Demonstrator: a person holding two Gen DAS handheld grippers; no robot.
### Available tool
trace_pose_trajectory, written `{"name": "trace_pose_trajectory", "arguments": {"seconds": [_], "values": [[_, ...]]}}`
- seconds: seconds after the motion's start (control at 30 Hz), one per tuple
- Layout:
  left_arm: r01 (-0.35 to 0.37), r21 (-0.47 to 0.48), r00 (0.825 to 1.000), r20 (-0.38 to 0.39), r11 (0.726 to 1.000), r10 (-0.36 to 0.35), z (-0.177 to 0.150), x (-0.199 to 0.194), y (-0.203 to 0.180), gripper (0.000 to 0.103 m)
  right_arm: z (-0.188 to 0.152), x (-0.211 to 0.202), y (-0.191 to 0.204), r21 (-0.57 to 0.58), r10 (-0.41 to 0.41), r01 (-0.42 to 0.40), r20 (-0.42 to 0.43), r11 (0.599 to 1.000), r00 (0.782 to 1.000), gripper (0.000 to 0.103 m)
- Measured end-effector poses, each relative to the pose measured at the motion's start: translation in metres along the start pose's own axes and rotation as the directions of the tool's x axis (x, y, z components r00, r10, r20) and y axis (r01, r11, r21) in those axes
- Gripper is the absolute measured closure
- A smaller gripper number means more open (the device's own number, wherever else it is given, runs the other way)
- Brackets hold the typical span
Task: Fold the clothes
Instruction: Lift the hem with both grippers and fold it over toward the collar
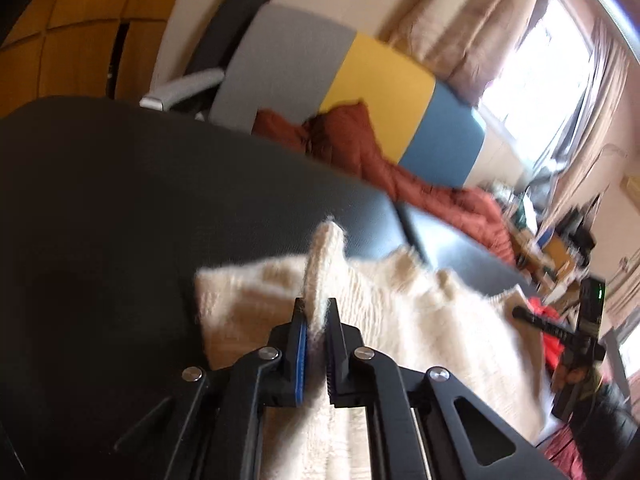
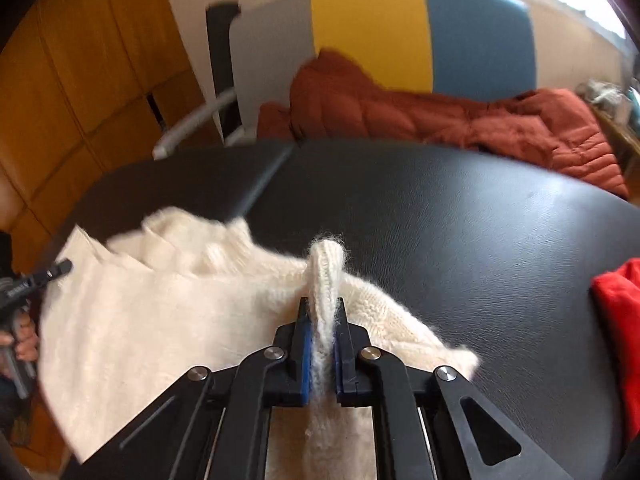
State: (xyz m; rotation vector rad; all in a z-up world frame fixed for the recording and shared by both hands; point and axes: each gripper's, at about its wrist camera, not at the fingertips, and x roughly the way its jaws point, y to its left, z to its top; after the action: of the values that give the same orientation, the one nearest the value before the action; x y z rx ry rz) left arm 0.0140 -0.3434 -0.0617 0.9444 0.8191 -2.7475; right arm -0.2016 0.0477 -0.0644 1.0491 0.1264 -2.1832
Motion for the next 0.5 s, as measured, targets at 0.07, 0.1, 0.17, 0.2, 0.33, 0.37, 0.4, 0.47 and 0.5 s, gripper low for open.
{"name": "trace_pose_trajectory", "arguments": {"seconds": [0.07,0.1,0.17,0.2,0.33,0.37,0.4,0.47,0.5], "values": [[0.005,-0.007,0.999,0.040,1.000,-0.004,0.005,-0.008,-0.004,0.097,-0.002,-0.019,-0.005,0.038,0.005,-0.007,0.055,0.999,0.998,0.095],[0.004,-0.009,0.998,0.058,1.000,-0.004,0.007,-0.010,-0.006,0.097,-0.001,-0.027,-0.009,0.061,0.005,-0.010,0.081,0.998,0.997,0.095],[-0.016,-0.006,0.997,0.070,1.000,0.016,0.011,-0.008,-0.009,0.097,0.000,-0.031,-0.017,0.099,-0.009,-0.002,0.104,0.995,0.995,0.095],[-0.024,-0.011,0.997,0.069,1.000,0.024,0.012,-0.005,-0.009,0.097,0.000,-0.030,-0.020,0.118,-0.016,0.003,0.109,0.993,0.994,0.095],[-0.062,-0.031,0.997,0.052,0.998,0.064,0.018,0.013,-0.004,0.097,-0.002,-0.013,-0.028,0.196,-0.038,0.018,0.100,0.980,0.994,0.095],[-0.074,-0.034,0.996,0.044,0.997,0.075,0.019,0.017,-0.002,0.097,-0.003,-0.009,-0.029,0.213,-0.042,0.021,0.095,0.977,0.995,0.095],[-0.088,-0.037,0.996,0.033,0.995,0.089,0.019,0.023,0.000,0.097,-0.003,-0.003,-0.029,0.228,-0.049,0.028,0.091,0.973,0.995,0.095],[-0.117,-0.042,0.993,0.009,0.992,0.117,0.018,0.035,0.005,0.097,-0.006,0.008,-0.031,0.256,-0.062,0.040,0.077,0.966,0.995,0.095],[-0.139,-0.037,0.990,-0.004,0.990,0.139,0.016,0.041,0.008,0.097,-0.008,0.013,-0.032,0.263,-0.073,0.053,0.066,0.963,0.995,0.095]]}}
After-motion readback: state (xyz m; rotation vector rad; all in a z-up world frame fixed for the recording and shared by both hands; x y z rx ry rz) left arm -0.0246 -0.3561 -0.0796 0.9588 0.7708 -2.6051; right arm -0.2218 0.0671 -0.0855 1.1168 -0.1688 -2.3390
